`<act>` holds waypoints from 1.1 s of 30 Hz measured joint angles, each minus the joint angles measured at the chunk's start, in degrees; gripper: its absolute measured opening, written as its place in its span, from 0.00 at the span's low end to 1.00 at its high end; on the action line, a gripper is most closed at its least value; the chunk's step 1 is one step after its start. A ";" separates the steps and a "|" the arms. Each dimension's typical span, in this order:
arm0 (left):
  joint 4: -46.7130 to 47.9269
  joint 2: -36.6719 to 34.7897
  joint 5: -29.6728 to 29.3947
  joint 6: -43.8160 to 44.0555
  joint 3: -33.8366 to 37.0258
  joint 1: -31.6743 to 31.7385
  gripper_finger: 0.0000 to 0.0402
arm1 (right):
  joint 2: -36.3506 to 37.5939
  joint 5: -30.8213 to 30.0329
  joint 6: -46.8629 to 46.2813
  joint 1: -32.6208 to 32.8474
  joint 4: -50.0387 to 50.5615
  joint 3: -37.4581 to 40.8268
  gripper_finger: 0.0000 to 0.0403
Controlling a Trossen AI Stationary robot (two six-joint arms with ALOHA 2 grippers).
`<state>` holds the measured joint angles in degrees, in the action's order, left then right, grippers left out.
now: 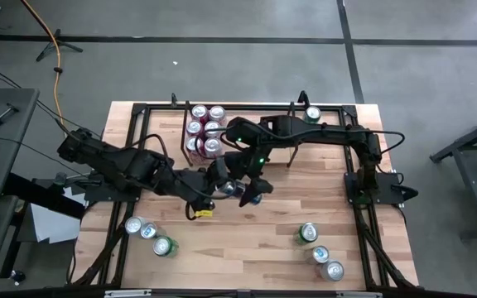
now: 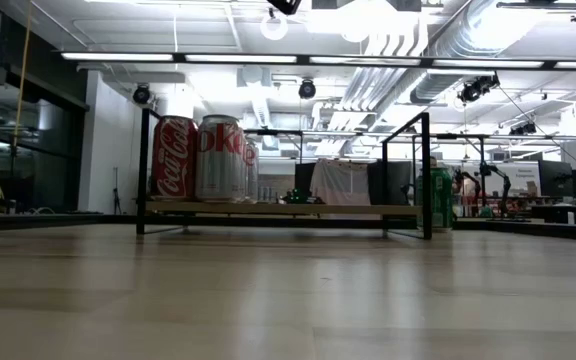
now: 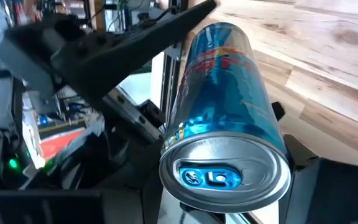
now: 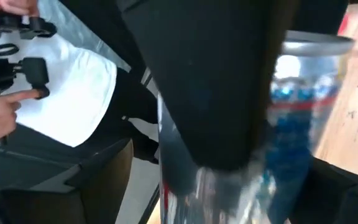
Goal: Place canned beverage on shelf
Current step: Put the top blue soda can on the shelf
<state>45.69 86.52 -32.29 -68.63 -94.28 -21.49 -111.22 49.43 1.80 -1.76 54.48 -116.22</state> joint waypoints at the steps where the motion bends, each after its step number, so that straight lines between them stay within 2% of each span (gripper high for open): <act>1: 0.02 0.00 -0.04 0.60 0.00 0.27 0.37 | 0.00 -0.69 -0.28 -0.02 0.04 0.00 0.82; 5: -0.06 0.00 -0.40 0.96 0.00 1.16 0.38 | 0.00 -2.30 0.16 -0.13 0.05 0.00 0.72; 10: -0.31 0.00 -0.30 4.27 0.00 1.13 0.44 | 0.00 -2.19 0.99 -0.68 0.19 0.02 0.51; 18: -0.31 -0.02 -2.00 13.45 0.00 1.17 0.50 | 0.00 1.06 2.29 -2.46 0.62 0.04 0.50; 23: 2.77 -0.35 -4.07 21.16 0.00 1.18 0.52 | 0.00 1.52 6.63 -4.65 7.07 0.04 0.50; 28: 15.42 -1.44 -4.02 36.84 0.00 1.46 0.54 | 0.02 0.87 12.57 -6.63 16.32 0.04 0.50; 31: 24.74 -2.43 0.17 51.55 0.23 2.78 0.54 | 0.02 0.30 16.37 -7.63 23.03 0.04 0.50; 33: 26.00 -4.61 3.47 62.23 2.45 4.11 0.54 | 0.04 -0.18 18.32 -8.08 27.12 0.19 0.50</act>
<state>71.69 81.91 -28.83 -6.40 -91.83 -17.38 -111.18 49.24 20.11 -9.84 81.60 -116.03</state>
